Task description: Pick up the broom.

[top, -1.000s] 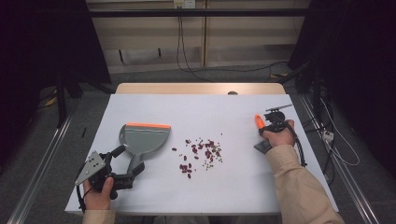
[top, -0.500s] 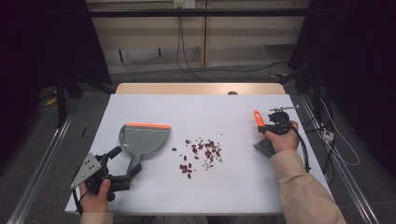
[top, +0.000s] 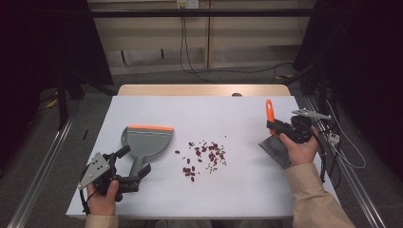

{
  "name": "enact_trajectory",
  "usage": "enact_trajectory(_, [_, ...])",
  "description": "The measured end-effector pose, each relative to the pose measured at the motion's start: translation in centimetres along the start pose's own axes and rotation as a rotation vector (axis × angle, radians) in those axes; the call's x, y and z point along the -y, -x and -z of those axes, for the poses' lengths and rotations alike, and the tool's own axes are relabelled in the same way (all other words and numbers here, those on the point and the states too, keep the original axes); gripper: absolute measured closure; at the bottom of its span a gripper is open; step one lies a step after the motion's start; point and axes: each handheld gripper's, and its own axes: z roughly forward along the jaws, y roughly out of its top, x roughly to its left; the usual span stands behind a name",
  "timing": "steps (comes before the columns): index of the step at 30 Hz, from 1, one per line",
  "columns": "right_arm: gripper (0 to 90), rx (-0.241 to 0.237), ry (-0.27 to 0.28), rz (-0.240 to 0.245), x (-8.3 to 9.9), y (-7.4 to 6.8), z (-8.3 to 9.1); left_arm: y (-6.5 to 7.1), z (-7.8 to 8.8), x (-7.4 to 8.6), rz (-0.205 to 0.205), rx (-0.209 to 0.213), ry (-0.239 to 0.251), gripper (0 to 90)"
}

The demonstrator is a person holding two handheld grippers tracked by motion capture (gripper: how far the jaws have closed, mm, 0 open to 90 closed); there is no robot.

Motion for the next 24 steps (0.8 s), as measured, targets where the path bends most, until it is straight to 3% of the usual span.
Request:
enact_trajectory(4, [70.1,-0.048,0.042,0.002,-0.3,-0.7,0.8,0.9,-1.2,-0.4,-0.035,0.033,-0.019,2.4])
enact_trajectory(11, [70.1,-0.091,0.108,0.004,-0.4,-1.4,1.5,2.2,-2.7,-0.8,-0.053,0.087,-0.034,2.4])
enact_trajectory(18, [70.1,-0.134,0.166,-0.02,-0.6,-1.8,2.4,2.0,-2.8,-0.5,-0.052,0.076,-0.046,2.4])
enact_trajectory(24, [70.1,-0.169,0.192,-0.006,-1.0,-2.6,2.7,2.2,-2.9,-0.5,-0.054,0.078,-0.046,2.4])
